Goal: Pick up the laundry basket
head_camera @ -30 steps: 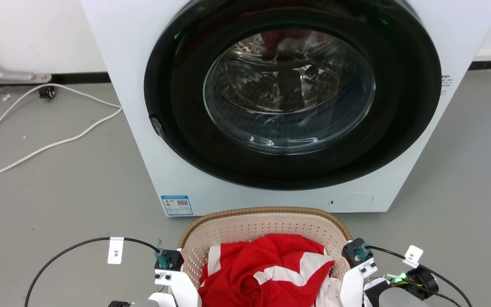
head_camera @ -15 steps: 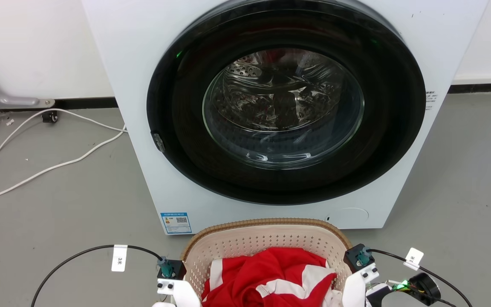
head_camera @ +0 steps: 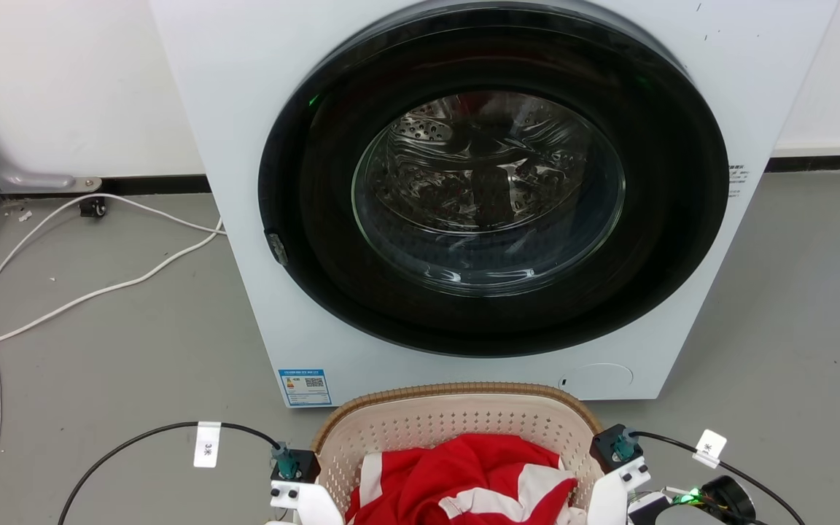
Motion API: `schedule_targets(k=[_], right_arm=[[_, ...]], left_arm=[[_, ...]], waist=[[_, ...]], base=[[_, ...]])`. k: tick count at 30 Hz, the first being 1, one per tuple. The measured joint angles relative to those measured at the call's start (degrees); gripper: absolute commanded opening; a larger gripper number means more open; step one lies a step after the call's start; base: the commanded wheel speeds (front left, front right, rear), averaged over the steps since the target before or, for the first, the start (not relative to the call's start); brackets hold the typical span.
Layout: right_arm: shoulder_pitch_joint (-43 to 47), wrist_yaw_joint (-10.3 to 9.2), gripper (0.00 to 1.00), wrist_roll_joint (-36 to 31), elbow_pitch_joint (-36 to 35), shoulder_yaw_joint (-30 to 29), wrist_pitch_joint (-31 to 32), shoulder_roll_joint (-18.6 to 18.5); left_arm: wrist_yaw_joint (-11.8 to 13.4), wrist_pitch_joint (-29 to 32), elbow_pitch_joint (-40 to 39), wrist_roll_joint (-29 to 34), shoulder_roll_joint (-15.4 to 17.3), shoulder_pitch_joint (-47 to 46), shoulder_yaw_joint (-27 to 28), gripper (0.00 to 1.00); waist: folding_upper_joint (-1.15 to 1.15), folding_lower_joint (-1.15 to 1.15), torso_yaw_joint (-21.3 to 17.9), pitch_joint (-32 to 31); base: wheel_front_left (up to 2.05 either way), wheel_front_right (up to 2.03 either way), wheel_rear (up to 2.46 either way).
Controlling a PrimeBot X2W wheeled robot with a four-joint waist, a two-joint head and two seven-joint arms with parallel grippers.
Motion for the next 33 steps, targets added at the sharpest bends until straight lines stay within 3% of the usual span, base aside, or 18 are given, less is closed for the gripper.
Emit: schedule_targets(k=[33], right_arm=[[-0.7,-0.01,0.00,8.3,0.5,7.6,-1.3,-0.8]], left_arm=[[0.0,-1.0,0.4,-4.8,0.4,-0.8,-4.4,0.00]], waist=[[0.00,0.01,0.0,0.2]], base=[[0.00,0.00,0.00]])
